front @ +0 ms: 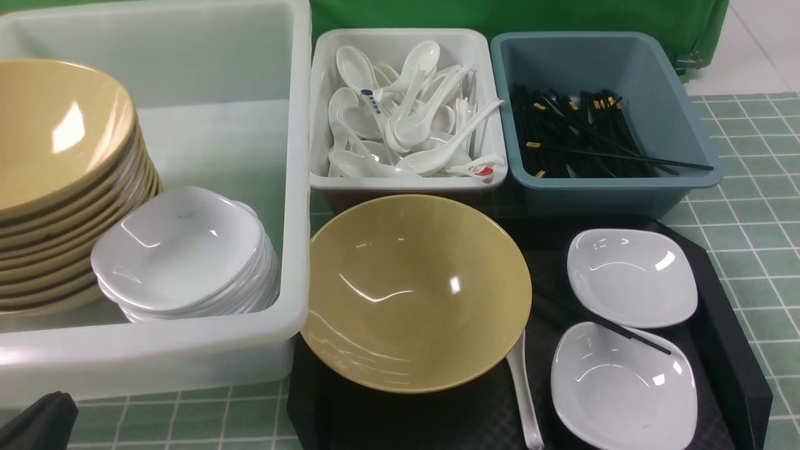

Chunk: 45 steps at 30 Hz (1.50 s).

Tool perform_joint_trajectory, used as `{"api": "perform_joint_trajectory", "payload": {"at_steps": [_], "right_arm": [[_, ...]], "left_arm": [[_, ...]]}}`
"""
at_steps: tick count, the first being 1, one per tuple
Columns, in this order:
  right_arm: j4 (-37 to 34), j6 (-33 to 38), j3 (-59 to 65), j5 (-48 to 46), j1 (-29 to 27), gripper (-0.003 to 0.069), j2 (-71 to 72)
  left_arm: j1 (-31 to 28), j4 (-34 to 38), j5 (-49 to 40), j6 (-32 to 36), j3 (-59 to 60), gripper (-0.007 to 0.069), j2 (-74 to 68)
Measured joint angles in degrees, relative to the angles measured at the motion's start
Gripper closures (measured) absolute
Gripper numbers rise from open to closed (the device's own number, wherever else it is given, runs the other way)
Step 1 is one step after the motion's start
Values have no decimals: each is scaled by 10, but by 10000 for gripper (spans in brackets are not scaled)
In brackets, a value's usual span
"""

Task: On blue table put chopsticks spoon bowls plates into blue grey white boxes.
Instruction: 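Grasp the large bowl on the tray by its rim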

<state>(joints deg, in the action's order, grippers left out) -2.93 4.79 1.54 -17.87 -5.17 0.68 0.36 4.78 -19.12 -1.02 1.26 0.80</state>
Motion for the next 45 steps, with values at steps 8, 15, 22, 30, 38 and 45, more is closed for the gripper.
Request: {"api": "perform_joint_trajectory", "payload": {"at_steps": [8, 15, 22, 30, 38, 45], "right_arm": [[0, 0, 0, 0, 0, 422, 0], [0, 0, 0, 5, 0, 421, 0], [0, 0, 1, 173, 0, 421, 0], [-6, -154, 1, 476, 0, 421, 0], [-16, -239, -38, 513, 0, 438, -6], [-10, -136, -257, 202, 0, 582, -136]], "left_arm": [[0, -13, 2, 0, 0, 620, 0], [0, -16, 13, 0, 1, 620, 0], [0, -16, 164, 0, 2, 620, 0], [0, -16, 461, -4, 2, 620, 0], [0, -13, 526, -85, -71, 620, 1], [0, -16, 237, -75, -339, 620, -152]]}}
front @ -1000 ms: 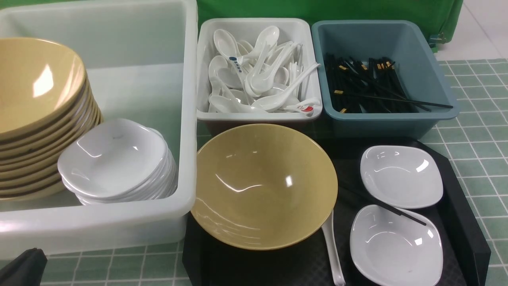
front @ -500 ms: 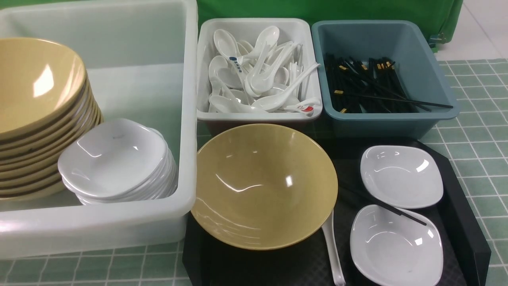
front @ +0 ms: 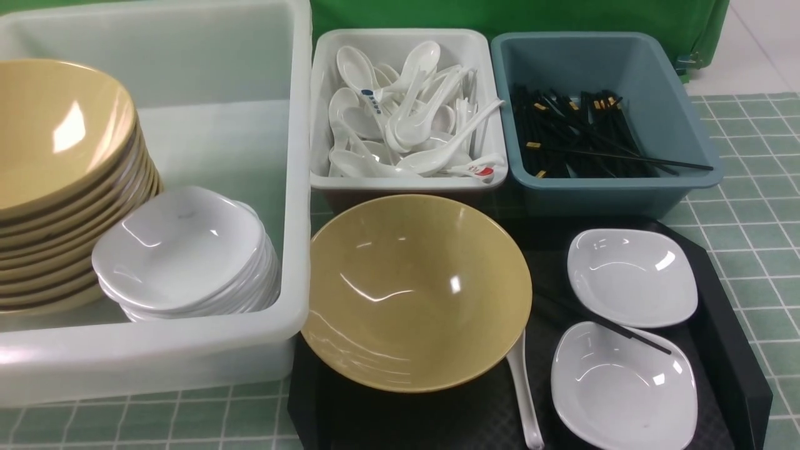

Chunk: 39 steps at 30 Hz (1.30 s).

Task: On blue table put chopsticks spoon bowls plates into blue grey white boxes.
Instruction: 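Grasp the large bowl on the tray by its rim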

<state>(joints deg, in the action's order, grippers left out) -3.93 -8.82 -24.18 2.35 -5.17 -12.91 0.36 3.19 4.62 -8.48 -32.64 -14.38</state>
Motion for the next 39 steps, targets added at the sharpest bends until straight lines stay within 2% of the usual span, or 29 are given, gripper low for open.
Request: {"api": "perform_joint_trajectory", "payload": {"at_steps": [2, 3, 4, 6, 9, 10, 15, 19, 22, 25, 31, 35, 39], "right_arm": [[1, 31, -48, -112, 0, 613, -60], [1, 33, -51, -112, 0, 615, -66], [2, 39, -70, -195, 0, 618, -108], [-5, 39, -83, -272, 0, 619, -159], [-52, 38, -86, -411, 0, 618, -237], [-68, 58, -87, -438, 0, 618, -255], [-175, 279, -88, -544, 0, 618, -341], [-234, 358, -88, -547, 0, 618, -365], [-243, 378, -88, -536, 4, 618, -369], [-238, 400, -88, -531, 40, 618, -370], [-185, 404, -88, -516, 139, 617, -370], [-174, 399, -71, -451, 169, 616, -370], [-173, 389, -59, -424, 173, 615, -371]], "left_arm": [[0, 4, -21, -3, -26, 620, -74], [0, 6, -25, -4, -27, 620, -82], [1, 14, -46, -11, -35, 620, -135], [7, 17, -91, -14, -51, 620, -205], [58, 17, -209, 2, -103, 620, -293], [77, 18, -241, 10, -123, 620, -314], [194, 26, -392, 77, -239, 620, -438], [273, 35, -470, 88, -317, 620, -552], [323, 40, -519, 90, -375, 620, -638], [358, 43, -556, 94, -428, 620, -712], [377, 54, -571, 100, -492, 620, -841], [377, 99, -572, 104, -520, 620, -927], [381, 145, -586, 117, -563, 620, -997]]}}
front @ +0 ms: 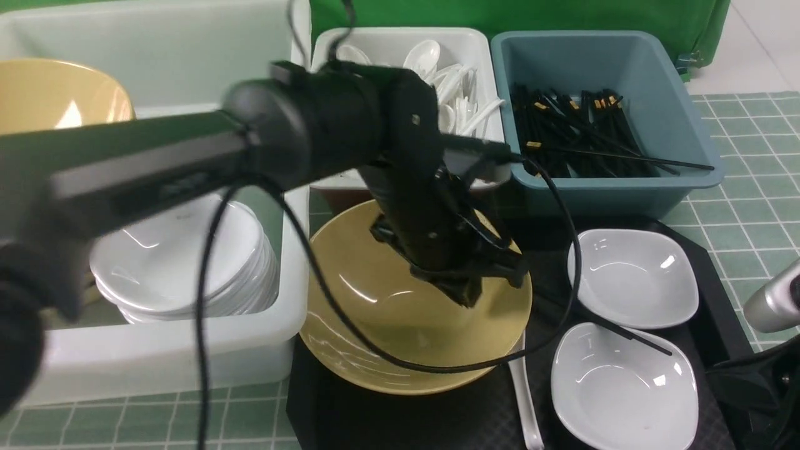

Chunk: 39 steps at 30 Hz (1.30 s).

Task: On blue table put chopsticks spoon bowls plates into blue grey white boxes.
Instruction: 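Grasp the large bowl on the tray by its rim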

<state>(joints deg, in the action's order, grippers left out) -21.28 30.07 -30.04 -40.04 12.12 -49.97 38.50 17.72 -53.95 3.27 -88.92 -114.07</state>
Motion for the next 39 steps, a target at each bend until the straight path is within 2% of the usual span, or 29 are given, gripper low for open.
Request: {"api": "perform_joint_trajectory", "payload": {"at_steps": [3, 8, 11, 14, 17, 18, 19, 20, 21, 24, 27, 33, 39], "right_arm": [[-1, -3, 1, 9, 0, 613, 0], [-1, -3, 1, 14, 0, 612, 0], [-1, -3, 1, 14, 0, 612, -1], [-1, -4, 1, 14, 0, 610, -1], [-3, -5, 1, 15, 0, 610, -1], [-3, -5, 1, 15, 0, 610, -1], [-3, -5, 1, 15, 0, 610, -1], [-4, -5, 1, 15, 0, 610, -1], [-4, -5, 1, 16, 0, 610, -1], [-4, -9, 1, 16, 0, 610, -1], [-5, -11, 1, 16, 1, 610, -1], [-5, -12, 1, 16, 1, 610, -1], [-7, -13, 1, 28, 1, 610, -1]], "left_arm": [[10, 33, -8, 9, -32, 620, -32], [30, 118, -16, 61, -72, 618, -45], [36, 127, -49, 84, -109, 605, -45], [36, 49, -118, 75, -159, 541, -45], [36, -97, -155, 16, -188, 442, -44], [36, -107, -155, 11, -190, 426, -44], [35, -186, -160, -33, -193, 355, -44], [35, -186, -161, -33, -193, 346, -44], [31, -241, -163, -62, -193, 277, -44], [20, -267, -164, -84, -193, 183, -44], [-1, -257, -165, -91, -193, 118, -44], [-38, -227, -166, -89, -192, 108, -63], [-41, -211, -165, -69, -165, 108, -91]]}}
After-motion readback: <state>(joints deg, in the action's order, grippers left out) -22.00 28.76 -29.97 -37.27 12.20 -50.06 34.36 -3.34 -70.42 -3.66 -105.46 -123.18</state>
